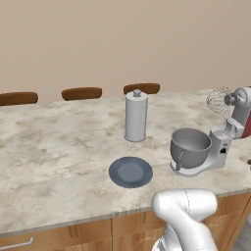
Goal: Add butter and sugar cubes to the stand mixer bowl and then turn on the stand mixer to begin making frosting.
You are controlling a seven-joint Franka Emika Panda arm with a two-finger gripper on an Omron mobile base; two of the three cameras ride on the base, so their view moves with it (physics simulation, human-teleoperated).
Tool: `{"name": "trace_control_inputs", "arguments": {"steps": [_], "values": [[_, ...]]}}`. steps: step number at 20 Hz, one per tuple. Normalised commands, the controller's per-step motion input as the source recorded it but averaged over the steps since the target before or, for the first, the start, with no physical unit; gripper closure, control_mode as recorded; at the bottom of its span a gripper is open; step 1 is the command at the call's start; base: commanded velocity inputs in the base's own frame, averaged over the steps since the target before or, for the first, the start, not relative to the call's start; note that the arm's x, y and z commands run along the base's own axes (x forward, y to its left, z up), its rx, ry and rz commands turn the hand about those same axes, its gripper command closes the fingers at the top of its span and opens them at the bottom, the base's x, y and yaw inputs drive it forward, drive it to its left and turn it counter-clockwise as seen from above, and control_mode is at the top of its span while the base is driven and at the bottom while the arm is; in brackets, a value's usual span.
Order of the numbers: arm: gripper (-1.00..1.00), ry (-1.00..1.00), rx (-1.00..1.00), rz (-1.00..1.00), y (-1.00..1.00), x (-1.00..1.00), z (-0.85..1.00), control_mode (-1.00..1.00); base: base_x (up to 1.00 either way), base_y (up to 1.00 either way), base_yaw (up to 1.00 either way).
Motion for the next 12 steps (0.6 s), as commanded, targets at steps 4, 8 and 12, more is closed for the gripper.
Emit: {"name": "trace_control_inputs", "arguments": {"steps": [4,8,12], "values": [[-1.00,-0.07,0.20,0.00,-0.65,-0.04,0.04,-1.00,0.00,0.00,0.00],[-1.00,-0.09,0.12,0.00,-0.43,0.22,-0.02,-1.00,0.00,0.00,0.00],[-1.00,-0.05,0.18,0.07,-0.58,0.42,0.00,-1.00,0.00,0.00,0.00]]}}
